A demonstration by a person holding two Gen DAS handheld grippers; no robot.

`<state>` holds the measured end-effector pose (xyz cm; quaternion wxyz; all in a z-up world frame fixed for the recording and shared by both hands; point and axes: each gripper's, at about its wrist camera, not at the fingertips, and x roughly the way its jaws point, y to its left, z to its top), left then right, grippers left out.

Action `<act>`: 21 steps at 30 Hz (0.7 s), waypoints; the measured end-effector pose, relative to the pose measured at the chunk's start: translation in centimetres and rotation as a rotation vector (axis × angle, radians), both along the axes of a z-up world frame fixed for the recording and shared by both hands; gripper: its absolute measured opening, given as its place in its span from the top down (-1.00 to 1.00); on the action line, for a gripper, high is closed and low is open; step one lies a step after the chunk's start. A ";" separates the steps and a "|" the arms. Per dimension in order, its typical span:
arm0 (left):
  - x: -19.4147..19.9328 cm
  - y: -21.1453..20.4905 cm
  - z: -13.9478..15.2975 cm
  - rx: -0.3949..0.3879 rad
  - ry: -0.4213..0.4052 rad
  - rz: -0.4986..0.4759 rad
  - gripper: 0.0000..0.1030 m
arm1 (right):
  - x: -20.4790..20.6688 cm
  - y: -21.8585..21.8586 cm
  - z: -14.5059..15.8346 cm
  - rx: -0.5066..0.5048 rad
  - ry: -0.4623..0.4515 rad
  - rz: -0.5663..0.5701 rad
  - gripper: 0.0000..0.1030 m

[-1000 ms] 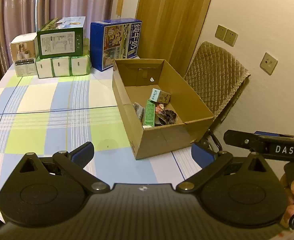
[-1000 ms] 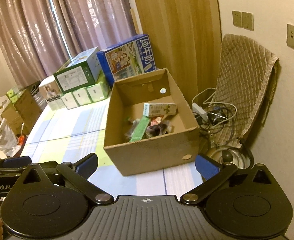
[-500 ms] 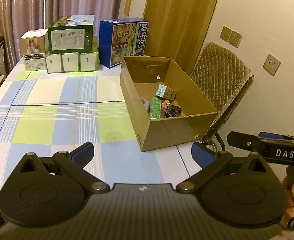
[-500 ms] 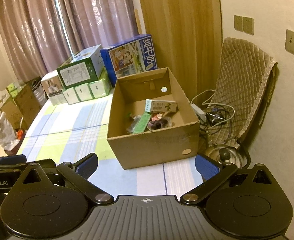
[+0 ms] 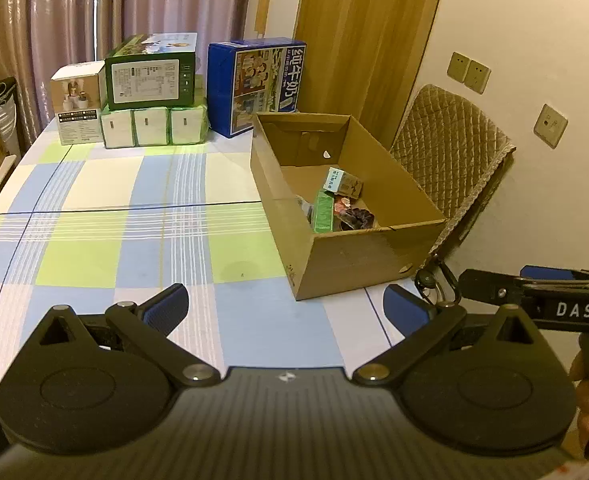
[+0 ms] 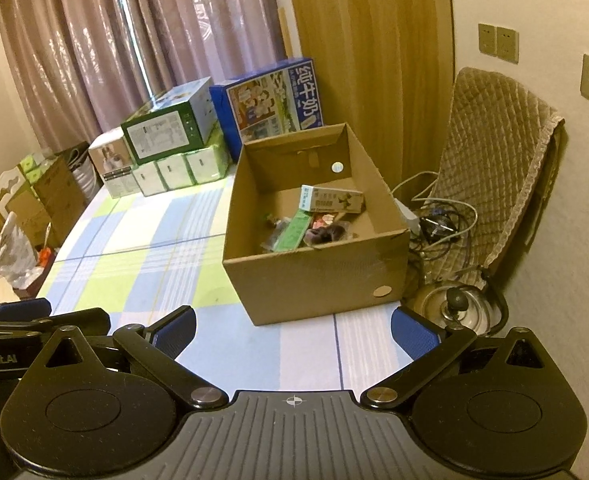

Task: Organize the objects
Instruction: 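Withdraw both tools from the cardboard box back over the table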

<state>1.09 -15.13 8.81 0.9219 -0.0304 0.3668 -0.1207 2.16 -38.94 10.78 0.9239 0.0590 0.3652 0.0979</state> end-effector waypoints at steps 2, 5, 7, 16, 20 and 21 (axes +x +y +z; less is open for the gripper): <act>0.0 0.0 -0.1 0.003 -0.001 0.002 -0.98 | 0.0 0.2 0.0 -0.004 0.000 0.003 -0.96; 0.1 0.2 -0.2 -0.008 0.000 0.002 -0.98 | 0.0 0.3 0.0 -0.012 0.001 0.004 -0.96; 0.1 0.3 -0.3 -0.009 0.001 0.004 -0.98 | 0.0 0.3 0.0 -0.012 0.000 0.004 -0.96; 0.2 0.3 -0.5 -0.005 0.001 0.007 -0.98 | 0.2 0.4 0.0 -0.014 0.002 0.008 -0.96; 0.4 0.5 -0.6 -0.005 0.005 0.009 -0.98 | 0.3 0.4 0.1 -0.014 0.001 0.009 -0.96; 0.4 0.5 -0.6 -0.005 0.006 0.009 -0.98 | 0.3 0.4 0.1 -0.014 0.001 0.009 -0.96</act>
